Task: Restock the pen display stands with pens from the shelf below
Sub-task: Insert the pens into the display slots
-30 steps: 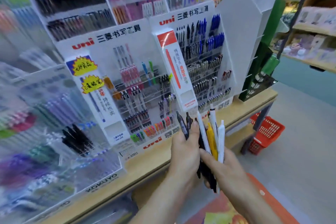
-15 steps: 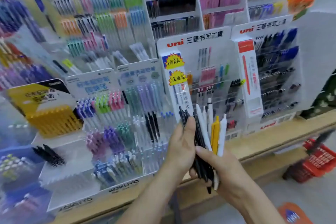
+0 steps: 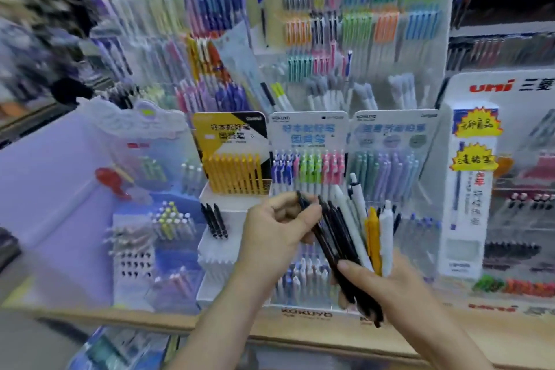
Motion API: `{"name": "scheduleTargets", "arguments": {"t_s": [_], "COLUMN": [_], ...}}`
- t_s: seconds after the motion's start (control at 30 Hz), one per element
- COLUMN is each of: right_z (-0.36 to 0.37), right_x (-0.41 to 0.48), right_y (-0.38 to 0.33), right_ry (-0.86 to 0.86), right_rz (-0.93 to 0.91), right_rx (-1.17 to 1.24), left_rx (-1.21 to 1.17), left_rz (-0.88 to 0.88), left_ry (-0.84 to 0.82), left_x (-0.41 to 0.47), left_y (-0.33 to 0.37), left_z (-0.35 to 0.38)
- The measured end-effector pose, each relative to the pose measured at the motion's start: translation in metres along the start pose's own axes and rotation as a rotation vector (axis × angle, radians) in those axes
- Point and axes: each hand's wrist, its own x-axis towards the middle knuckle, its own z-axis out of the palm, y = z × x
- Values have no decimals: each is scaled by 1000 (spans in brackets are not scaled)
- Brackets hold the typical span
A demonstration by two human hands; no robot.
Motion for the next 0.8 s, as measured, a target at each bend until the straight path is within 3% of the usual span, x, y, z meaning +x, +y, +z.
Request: {"name": "scheduleTargets", "arguments": {"t_s": [0.1, 0.3, 0.57, 0.67, 0.8], "right_z": [9, 22, 51, 70, 109], "right_x": [30, 81, 124, 138, 147], "right_y": [11, 23, 25, 27, 28], "right_ry": [-63, -98, 105, 204, 295], "right_rz": [77, 112, 92, 87, 88], "right_rx": [78, 142, -25, -61, -36], "left_rx": [-14, 56, 462, 648, 842], "left_rz": [-15, -45, 134, 142, 223], "left_ry": [55, 2, 159, 91, -141], "left_x": [17, 48, 93, 113, 130], "left_y": [-1, 3, 13, -5, -42], "left_z": [-25, -67, -144, -172, -198]}}
